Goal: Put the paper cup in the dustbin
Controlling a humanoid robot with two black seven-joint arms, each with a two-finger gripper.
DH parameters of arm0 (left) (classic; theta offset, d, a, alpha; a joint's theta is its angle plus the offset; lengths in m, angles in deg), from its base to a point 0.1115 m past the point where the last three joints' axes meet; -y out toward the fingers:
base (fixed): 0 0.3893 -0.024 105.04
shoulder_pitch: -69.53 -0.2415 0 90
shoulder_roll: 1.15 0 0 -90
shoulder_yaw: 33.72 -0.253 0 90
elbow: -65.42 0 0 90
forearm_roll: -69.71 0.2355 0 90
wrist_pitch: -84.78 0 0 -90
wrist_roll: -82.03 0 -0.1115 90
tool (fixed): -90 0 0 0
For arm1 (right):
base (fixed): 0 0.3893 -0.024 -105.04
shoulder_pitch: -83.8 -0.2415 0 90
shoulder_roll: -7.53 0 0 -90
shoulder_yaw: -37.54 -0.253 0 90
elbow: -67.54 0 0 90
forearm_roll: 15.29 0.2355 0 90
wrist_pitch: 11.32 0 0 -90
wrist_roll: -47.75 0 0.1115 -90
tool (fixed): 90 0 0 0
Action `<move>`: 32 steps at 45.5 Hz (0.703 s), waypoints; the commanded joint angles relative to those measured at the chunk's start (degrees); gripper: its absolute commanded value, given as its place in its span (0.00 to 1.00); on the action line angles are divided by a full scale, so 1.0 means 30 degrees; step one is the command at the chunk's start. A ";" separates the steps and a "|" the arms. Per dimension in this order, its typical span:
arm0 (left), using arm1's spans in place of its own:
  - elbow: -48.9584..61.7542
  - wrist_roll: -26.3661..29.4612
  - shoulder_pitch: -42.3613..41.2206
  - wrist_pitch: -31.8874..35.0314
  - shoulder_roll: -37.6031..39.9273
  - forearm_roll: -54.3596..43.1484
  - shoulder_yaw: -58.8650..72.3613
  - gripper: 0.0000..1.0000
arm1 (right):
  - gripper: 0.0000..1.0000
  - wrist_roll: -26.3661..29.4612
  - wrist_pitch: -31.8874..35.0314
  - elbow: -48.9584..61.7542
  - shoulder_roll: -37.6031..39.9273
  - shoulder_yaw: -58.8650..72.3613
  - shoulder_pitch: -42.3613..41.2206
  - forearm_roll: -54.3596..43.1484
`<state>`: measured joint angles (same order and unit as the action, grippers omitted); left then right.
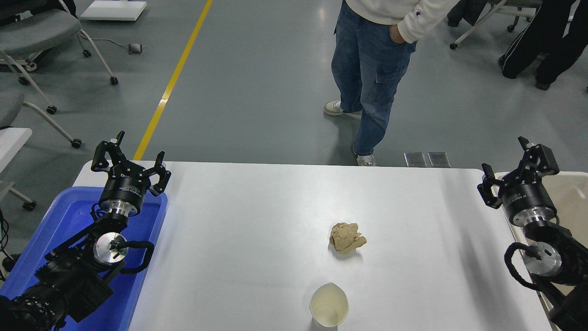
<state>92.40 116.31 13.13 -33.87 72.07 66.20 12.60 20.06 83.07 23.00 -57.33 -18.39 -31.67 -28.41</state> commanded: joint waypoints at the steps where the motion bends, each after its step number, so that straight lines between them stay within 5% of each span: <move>1: 0.0000 0.0000 -0.0006 0.0000 0.0000 -0.0001 0.0000 1.00 | 0.99 0.0001 -0.0030 -0.0007 0.0029 -0.0048 0.0025 -0.0050; 32: 0.0000 0.0000 -0.0006 0.0000 0.0000 -0.0001 0.0000 1.00 | 0.99 -0.0029 0.0058 0.0432 0.0409 0.0011 0.0054 -0.0079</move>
<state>92.40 116.30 13.13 -33.87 72.07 66.20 12.59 19.99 83.13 24.02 -56.51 -18.52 -31.50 -28.58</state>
